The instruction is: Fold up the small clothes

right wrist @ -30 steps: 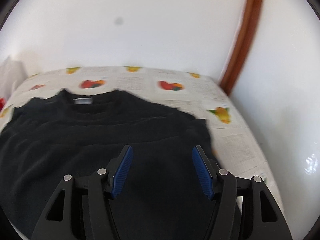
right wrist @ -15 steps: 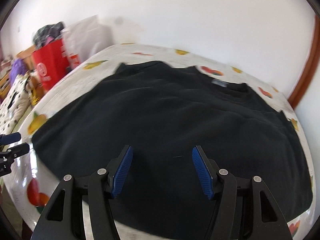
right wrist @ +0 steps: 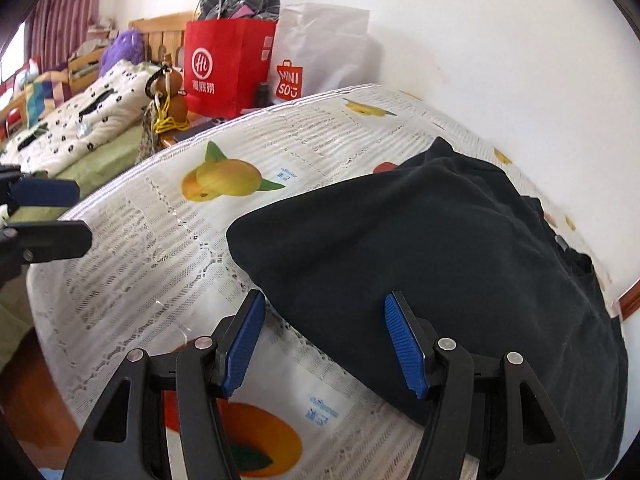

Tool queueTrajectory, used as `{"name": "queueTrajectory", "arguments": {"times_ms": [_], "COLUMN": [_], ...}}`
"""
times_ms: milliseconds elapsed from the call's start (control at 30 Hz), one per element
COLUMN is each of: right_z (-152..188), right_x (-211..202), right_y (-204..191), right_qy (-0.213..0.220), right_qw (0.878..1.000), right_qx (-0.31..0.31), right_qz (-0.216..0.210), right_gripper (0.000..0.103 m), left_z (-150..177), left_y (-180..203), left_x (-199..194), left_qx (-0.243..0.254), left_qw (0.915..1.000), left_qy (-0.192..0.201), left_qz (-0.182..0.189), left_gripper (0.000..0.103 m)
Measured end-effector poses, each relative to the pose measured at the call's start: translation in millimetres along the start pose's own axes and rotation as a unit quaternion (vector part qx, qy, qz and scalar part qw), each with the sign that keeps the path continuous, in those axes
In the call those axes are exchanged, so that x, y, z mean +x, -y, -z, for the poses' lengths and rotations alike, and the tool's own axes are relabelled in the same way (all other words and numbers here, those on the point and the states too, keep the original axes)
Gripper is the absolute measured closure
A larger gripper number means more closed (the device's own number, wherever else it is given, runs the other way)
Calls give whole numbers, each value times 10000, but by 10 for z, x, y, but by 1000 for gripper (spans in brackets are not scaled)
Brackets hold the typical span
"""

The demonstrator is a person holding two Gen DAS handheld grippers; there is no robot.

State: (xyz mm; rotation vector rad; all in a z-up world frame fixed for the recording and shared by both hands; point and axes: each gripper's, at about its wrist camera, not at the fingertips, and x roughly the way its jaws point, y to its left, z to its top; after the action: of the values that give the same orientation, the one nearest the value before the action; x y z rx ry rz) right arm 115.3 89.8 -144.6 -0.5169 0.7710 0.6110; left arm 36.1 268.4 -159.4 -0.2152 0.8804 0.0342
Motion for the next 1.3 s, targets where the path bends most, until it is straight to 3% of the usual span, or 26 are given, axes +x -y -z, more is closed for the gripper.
{"name": "queueTrajectory", "arguments": {"times_ms": [167, 233, 333, 467, 700, 867, 1033, 1133, 1300], "right_z": [-121, -172, -225, -308, -249, 218, 844, 1244, 1713], "right_x": [152, 182, 203, 43, -656, -1049, -1073, -1025, -937], "right_y": [105, 101, 146, 494, 1264, 1928, 2360, 2491, 2576], "right_qy": [-79, -73, -20, 354, 1497, 2045, 1800, 1465, 978], "right_qw": [9989, 9988, 9980, 9863, 9505, 9039, 8677, 8555, 8471], "right_qx": [446, 483, 628, 1596, 2702, 3666, 4488, 4798, 5094], "right_qz": [-155, -81, 100, -211, 348, 816, 1149, 1283, 1154], "right_gripper": [47, 74, 87, 89, 90, 90, 90, 90, 87], "left_z": [-29, -55, -110, -181, -319, -395, -385, -362, -288], "left_y": [-72, -72, -7, 208, 636, 1006, 1460, 1784, 2260], "left_x": [74, 117, 205, 279, 413, 521, 546, 569, 583], "left_qx": [17, 8, 58, 436, 1051, 1311, 1638, 1881, 2264], "left_qw": [9998, 9995, 9987, 9967, 9896, 9809, 9693, 9602, 9471], "left_qy": [-29, -37, -113, -139, -161, -244, -299, -403, -471], "left_qz": [191, 315, 503, 665, 971, 1418, 1807, 2024, 2226], "left_gripper": [46, 46, 46, 46, 46, 46, 46, 46, 43]}}
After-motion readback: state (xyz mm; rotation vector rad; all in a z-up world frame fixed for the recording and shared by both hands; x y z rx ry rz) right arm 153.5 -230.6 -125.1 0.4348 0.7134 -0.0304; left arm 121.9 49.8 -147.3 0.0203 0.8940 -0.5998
